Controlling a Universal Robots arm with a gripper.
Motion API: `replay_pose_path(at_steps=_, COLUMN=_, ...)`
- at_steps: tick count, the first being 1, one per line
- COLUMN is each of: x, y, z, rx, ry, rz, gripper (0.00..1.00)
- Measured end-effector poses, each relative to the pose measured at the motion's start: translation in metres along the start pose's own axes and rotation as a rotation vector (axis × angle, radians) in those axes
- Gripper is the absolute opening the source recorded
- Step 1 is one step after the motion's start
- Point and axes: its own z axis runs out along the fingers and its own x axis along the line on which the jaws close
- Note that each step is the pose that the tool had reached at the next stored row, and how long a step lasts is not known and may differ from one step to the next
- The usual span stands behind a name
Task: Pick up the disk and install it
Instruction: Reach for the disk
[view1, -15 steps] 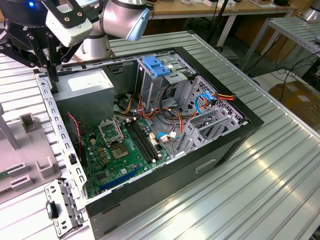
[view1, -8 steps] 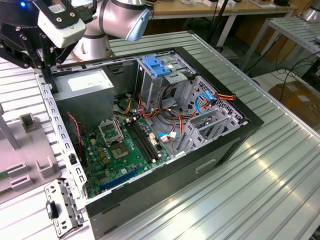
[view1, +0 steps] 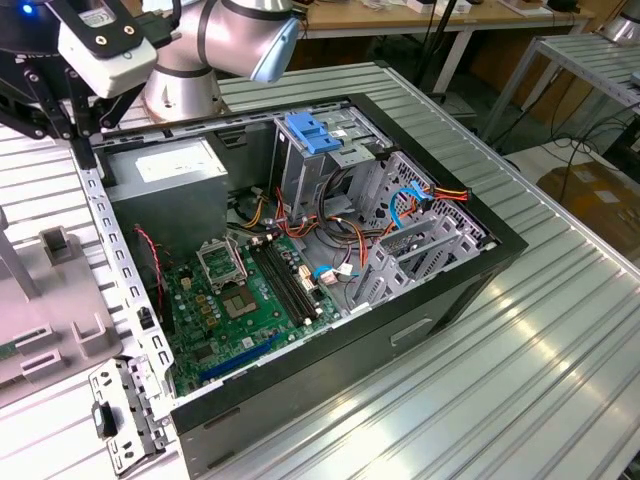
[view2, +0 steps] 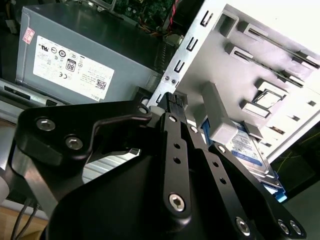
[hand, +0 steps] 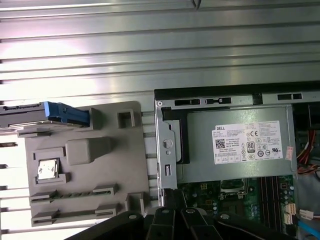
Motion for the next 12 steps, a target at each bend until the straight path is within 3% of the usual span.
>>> replay_pose_path(at_steps=12, x=0.0181, y=-0.0013, z=-0.0005, rx=0.0001, ry=0.0001, rz=0.0, gripper=0.11)
